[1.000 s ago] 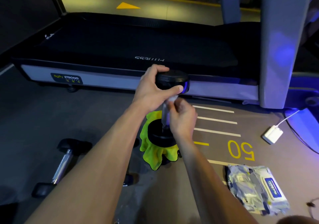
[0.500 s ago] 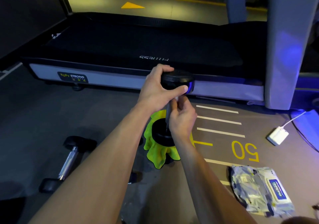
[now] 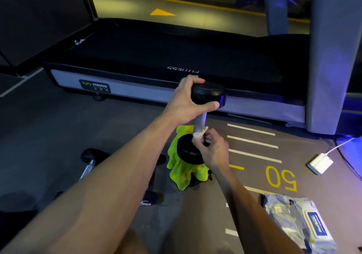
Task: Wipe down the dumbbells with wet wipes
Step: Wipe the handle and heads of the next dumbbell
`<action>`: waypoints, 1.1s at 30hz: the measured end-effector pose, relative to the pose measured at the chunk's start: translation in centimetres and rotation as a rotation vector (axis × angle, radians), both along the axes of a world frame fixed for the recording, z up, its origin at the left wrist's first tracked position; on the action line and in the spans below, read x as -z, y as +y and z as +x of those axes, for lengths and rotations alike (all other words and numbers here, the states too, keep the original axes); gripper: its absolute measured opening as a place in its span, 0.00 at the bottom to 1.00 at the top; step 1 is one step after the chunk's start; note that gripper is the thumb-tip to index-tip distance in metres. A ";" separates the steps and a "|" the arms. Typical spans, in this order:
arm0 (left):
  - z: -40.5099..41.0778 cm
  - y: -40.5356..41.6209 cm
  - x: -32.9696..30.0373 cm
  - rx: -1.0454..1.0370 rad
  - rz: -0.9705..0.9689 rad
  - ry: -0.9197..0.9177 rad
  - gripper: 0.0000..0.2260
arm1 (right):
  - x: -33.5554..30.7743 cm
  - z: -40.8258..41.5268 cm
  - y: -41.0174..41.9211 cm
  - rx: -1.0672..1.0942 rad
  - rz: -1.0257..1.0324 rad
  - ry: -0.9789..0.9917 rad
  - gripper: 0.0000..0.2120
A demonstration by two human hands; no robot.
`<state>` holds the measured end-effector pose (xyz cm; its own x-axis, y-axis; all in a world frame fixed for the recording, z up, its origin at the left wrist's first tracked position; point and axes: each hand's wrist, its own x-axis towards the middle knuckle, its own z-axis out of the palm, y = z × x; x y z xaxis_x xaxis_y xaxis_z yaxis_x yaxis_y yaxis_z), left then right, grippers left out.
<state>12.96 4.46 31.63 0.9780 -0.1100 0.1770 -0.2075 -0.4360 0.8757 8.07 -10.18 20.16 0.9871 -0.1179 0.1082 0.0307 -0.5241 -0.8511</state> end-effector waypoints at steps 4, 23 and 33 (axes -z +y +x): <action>-0.2 2.2 1.8 -0.071 0.019 0.110 0.57 | 0.6 1.3 -1.0 -0.088 0.030 0.049 0.11; 1.0 -0.9 10.5 -0.134 -0.675 0.225 0.07 | -0.9 3.1 -4.1 -0.403 -0.118 -0.100 0.06; -5.9 8.1 12.7 -0.363 -0.819 0.163 0.14 | 4.8 -3.3 -0.9 -0.274 0.245 0.085 0.07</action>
